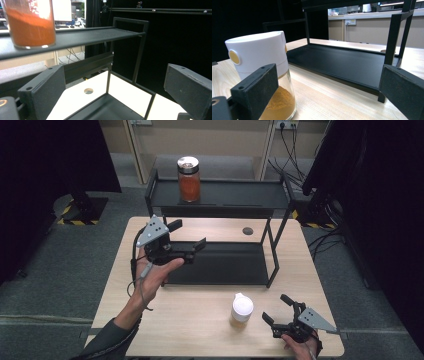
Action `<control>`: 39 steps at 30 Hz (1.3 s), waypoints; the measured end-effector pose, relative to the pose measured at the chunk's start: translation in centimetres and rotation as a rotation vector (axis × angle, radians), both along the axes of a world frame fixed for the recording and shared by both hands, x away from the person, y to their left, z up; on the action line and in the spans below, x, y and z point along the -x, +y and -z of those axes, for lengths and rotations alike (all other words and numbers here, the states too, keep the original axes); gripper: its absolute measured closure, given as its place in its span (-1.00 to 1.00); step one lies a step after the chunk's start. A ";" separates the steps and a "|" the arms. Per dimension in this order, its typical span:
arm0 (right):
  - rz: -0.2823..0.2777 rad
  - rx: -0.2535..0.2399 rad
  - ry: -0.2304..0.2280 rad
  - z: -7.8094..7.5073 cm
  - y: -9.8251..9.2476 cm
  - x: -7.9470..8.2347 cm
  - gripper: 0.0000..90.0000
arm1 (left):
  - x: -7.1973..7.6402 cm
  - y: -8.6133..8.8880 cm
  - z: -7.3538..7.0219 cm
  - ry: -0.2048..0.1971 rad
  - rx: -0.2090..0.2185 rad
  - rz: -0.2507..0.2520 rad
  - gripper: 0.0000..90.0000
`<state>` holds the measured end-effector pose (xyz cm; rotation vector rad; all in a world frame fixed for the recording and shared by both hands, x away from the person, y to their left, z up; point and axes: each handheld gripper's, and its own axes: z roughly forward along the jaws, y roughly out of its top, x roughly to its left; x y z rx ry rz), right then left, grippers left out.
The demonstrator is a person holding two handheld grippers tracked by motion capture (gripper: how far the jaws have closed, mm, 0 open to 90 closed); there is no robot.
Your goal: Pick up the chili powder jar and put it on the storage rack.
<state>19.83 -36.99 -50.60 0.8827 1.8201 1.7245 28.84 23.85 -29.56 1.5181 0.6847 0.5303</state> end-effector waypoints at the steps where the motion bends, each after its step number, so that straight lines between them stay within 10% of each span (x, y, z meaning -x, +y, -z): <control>1: 0.000 0.000 0.000 0.0 0.0 0.0 -0.94 | 0.1 0.0 0.2 0.003 0.001 0.007 -0.95; 39: -0.001 0.002 0.001 0.0 0.0 0.0 -0.94 | 3.8 0.8 7.8 0.026 0.007 0.098 -0.96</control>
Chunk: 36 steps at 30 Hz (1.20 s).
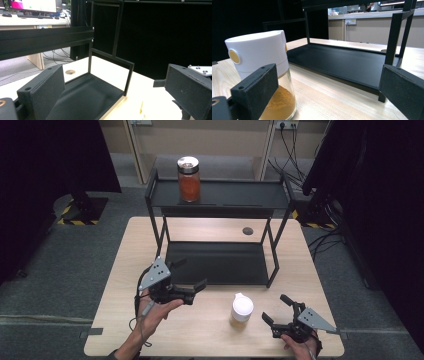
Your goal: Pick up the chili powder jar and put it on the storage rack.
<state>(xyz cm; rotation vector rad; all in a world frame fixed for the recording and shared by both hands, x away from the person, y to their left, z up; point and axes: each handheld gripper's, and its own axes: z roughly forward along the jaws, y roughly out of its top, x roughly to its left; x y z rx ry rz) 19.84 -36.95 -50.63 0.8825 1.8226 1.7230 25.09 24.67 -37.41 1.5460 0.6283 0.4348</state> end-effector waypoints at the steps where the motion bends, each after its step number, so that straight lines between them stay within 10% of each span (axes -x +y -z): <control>1: 0.000 0.000 0.000 0.0 0.0 0.0 -0.94 | 0.1 0.0 0.2 -0.001 0.001 0.001 -0.96; 36: -0.005 0.009 -0.004 0.0 0.1 -0.1 -0.94 | 3.9 2.8 8.9 0.002 0.025 -0.027 -0.96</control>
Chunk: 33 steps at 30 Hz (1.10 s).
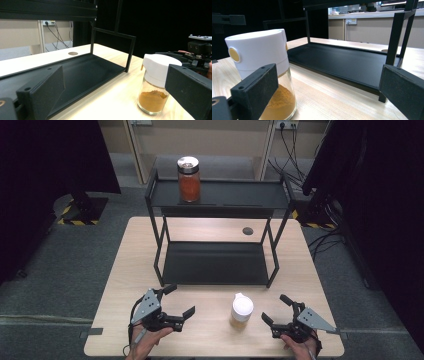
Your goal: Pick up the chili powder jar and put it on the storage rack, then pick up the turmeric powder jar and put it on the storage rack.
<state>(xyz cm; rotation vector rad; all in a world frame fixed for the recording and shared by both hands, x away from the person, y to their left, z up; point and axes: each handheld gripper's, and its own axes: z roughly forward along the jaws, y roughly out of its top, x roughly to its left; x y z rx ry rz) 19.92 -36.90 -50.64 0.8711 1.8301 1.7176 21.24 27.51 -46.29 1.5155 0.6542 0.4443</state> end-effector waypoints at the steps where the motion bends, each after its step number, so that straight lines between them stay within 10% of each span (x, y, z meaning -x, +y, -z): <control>1: 0.000 0.000 0.000 0.0 0.0 0.0 -0.94 | 0.1 0.1 0.2 -0.002 0.001 0.000 -0.96; 33: -0.013 0.003 -0.004 -0.1 0.1 -0.2 -0.94 | 2.2 1.7 4.9 0.005 -0.019 -0.055 -0.96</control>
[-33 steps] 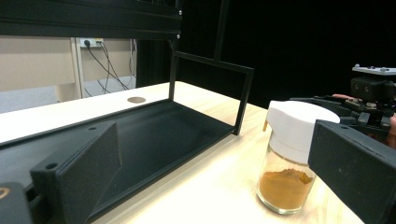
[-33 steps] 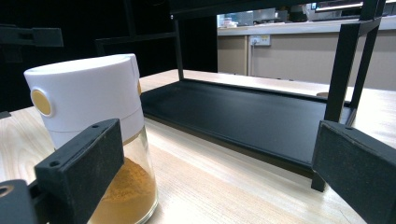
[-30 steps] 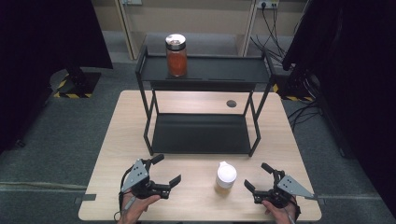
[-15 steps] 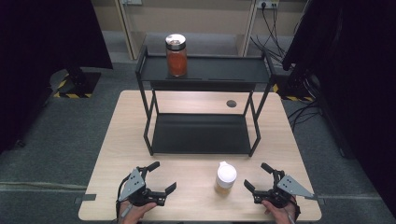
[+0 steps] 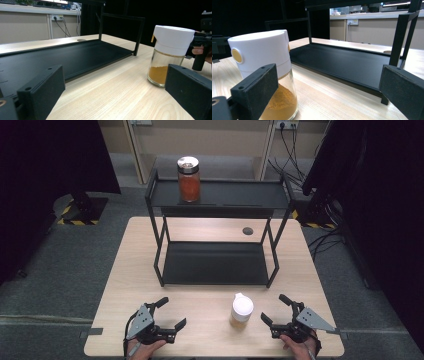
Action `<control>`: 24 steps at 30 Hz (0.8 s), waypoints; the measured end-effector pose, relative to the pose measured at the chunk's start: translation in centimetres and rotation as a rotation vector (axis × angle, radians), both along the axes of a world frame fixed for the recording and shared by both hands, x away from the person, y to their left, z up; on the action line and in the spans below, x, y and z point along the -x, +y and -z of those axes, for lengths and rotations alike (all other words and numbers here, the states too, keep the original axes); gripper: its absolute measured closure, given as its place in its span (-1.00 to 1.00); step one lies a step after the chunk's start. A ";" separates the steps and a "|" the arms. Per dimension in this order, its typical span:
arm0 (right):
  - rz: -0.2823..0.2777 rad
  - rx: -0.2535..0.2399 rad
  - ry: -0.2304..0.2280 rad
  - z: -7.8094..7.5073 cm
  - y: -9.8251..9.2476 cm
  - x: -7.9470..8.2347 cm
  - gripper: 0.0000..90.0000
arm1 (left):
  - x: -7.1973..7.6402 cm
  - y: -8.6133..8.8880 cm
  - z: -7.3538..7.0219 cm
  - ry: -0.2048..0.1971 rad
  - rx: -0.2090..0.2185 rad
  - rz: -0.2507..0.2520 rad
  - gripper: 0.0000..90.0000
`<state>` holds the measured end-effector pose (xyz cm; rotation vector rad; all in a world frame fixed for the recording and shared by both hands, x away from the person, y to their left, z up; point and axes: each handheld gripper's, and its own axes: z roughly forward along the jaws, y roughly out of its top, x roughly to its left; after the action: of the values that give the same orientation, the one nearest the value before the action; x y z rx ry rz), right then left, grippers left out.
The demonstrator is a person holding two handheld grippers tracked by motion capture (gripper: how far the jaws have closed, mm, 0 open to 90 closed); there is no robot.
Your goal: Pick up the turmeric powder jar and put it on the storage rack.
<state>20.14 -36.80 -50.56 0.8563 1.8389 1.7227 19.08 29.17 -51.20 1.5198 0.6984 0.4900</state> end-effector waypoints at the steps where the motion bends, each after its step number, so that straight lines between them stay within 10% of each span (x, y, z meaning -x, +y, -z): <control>1: -0.001 0.001 0.001 0.0 0.0 0.0 -0.94 | 0.0 0.1 0.0 -0.001 0.004 -0.003 -0.96; 24: -0.055 0.009 -0.010 -0.1 0.4 0.4 -0.94 | -0.2 0.2 0.5 0.015 0.020 -0.008 -0.96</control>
<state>19.79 -36.44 -50.43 0.7985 1.8786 1.7471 19.25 29.36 -51.70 1.5035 0.7197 0.4764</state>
